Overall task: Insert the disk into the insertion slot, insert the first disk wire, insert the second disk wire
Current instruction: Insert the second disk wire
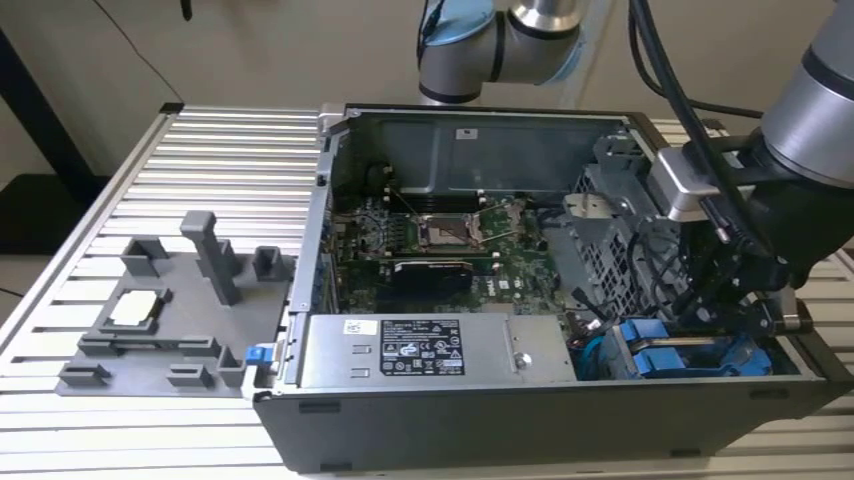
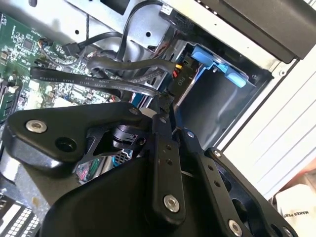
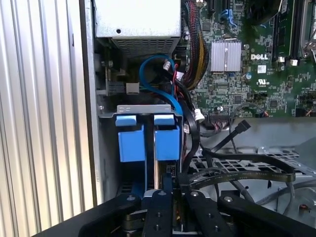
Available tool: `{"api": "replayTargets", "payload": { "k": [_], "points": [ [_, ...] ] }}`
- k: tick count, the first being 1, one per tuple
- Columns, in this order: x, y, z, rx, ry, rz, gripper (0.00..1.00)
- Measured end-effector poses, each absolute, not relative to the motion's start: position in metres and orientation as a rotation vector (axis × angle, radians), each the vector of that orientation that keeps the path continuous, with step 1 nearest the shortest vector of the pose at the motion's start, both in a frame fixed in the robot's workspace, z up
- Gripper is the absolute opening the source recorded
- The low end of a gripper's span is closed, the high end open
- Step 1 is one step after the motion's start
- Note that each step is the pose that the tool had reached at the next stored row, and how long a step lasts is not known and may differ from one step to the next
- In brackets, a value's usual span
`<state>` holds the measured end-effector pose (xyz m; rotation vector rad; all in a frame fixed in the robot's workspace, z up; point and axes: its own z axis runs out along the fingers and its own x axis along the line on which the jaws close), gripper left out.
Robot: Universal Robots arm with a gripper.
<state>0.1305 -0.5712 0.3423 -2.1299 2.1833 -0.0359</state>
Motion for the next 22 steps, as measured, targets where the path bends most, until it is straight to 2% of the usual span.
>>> {"api": "replayTargets", "payload": {
  "k": [22],
  "points": [
    [0.1302, -0.5699, 0.3419, -2.08, 2.229, -0.037, 0.16]
  ]
}}
